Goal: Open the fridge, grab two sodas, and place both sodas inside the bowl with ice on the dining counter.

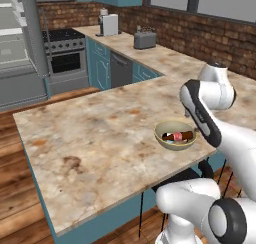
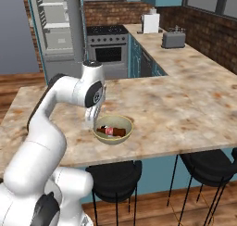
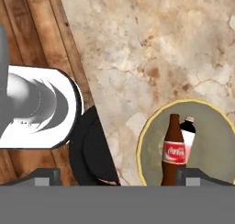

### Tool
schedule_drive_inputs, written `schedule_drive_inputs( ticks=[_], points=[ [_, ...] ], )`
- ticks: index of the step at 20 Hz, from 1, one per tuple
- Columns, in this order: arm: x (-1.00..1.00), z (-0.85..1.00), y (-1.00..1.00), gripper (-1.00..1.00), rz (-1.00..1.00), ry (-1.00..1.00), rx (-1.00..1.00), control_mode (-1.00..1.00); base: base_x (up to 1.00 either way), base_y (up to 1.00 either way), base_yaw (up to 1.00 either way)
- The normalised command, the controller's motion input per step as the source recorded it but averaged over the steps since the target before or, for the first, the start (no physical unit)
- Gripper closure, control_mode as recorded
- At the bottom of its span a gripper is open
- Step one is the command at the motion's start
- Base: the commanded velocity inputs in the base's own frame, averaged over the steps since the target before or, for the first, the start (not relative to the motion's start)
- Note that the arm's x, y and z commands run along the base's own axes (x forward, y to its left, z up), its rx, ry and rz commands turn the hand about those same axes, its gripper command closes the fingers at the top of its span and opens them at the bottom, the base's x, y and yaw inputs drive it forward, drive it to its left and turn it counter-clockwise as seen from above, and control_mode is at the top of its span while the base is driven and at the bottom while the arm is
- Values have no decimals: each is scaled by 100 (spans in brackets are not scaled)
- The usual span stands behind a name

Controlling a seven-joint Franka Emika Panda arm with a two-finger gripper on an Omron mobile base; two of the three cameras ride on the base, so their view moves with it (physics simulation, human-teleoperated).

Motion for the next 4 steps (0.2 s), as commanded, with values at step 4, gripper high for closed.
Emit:
schedule_drive_inputs(
  ticks=[4],
  points=[
    [-11, 0, 77, -100, 0, 0, -7, -100, 0, 0, 0]
  ],
)
